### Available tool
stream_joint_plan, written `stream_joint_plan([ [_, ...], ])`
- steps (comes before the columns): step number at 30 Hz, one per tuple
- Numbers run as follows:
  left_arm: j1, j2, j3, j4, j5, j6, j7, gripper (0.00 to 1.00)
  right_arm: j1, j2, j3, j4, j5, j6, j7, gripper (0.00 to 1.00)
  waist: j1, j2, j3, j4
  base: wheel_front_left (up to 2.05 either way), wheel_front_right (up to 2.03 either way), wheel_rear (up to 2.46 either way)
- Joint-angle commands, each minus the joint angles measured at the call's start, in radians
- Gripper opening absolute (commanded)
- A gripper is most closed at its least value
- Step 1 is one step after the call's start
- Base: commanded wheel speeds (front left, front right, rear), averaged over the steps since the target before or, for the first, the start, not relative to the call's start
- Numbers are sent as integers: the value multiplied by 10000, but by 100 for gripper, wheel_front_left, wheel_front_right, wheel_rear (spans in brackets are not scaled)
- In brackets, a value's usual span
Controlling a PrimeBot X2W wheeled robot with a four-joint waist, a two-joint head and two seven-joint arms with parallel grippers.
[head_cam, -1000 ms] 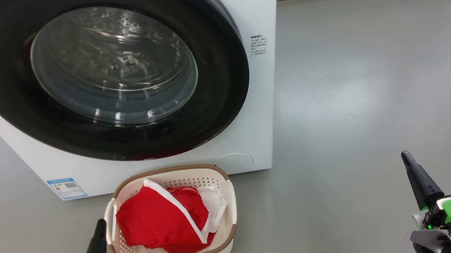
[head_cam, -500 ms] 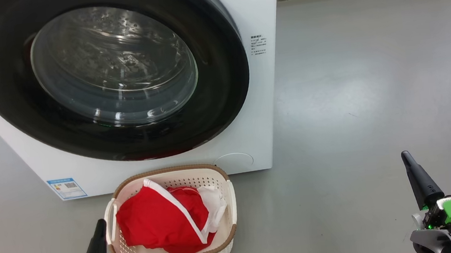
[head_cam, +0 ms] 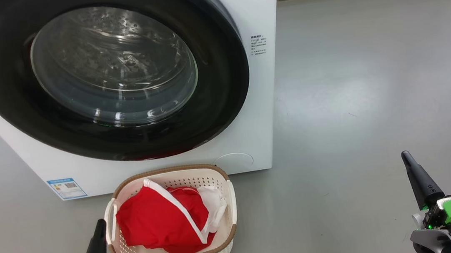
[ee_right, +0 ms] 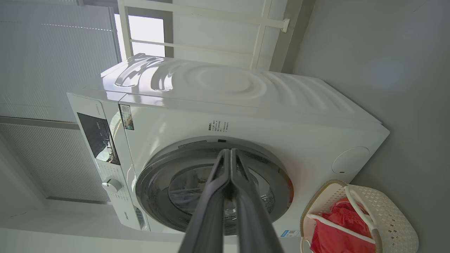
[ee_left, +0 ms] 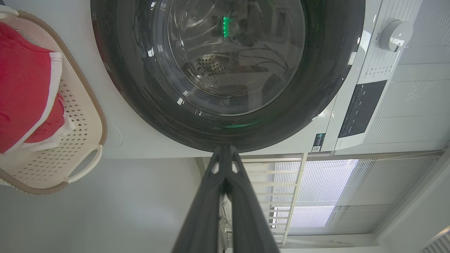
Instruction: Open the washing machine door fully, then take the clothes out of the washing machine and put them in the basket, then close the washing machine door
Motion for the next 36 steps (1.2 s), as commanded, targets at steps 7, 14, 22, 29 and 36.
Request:
stream_joint_plan([
  [7,-439,74,385,-201,-65,-71,63,0,-428,-75,161,-277,-24,-6,52,0,0,0,0,0,0,0,0],
  [14,-440,72,387,-201,-63,-71,65,0,-429,-68,151,-276,-33,-6,60,0,0,0,0,0,0,0,0],
  [22,-440,70,390,-201,-61,-71,67,0,-430,-61,141,-276,-41,-6,68,0,0,0,0,0,0,0,0],
  [29,-440,69,391,-202,-59,-71,69,0,-431,-56,133,-275,-48,-6,74,0,0,0,0,0,0,0,0],
  [36,-440,68,393,-202,-58,-71,70,0,-431,-51,127,-275,-53,-6,79,0,0,0,0,0,0,0,0],
])
